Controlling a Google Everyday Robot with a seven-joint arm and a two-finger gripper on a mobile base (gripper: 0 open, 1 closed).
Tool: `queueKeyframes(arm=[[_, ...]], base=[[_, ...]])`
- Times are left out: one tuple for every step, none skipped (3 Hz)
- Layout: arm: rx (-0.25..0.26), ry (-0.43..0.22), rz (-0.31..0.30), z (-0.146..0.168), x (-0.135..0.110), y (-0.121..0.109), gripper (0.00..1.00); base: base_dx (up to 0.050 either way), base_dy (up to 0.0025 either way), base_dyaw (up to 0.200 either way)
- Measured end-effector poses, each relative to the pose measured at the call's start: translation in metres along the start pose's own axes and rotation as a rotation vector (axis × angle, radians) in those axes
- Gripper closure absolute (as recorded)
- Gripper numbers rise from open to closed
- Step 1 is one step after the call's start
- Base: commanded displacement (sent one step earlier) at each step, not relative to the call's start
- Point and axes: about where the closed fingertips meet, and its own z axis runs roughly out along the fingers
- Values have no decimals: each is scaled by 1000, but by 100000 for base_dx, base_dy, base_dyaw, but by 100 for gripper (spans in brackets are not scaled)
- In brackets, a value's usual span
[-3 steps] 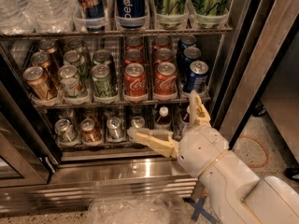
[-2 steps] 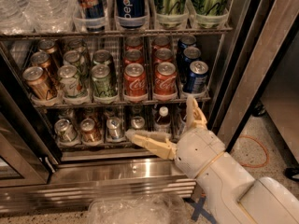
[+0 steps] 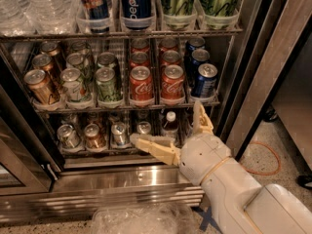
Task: Pick coke can from middle shelf of fridge
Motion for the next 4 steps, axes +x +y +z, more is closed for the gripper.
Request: queueKeyframes(arm=[[20,-7,-12,-1,6,-1,0],[44,-27,-28,2,23,9,0],[86,-46,-65,10,37,14,0],[133,-80,-81,22,40,9,0]], base=[[0,0,0],[0,0,0],[0,0,0],[0,0,0]])
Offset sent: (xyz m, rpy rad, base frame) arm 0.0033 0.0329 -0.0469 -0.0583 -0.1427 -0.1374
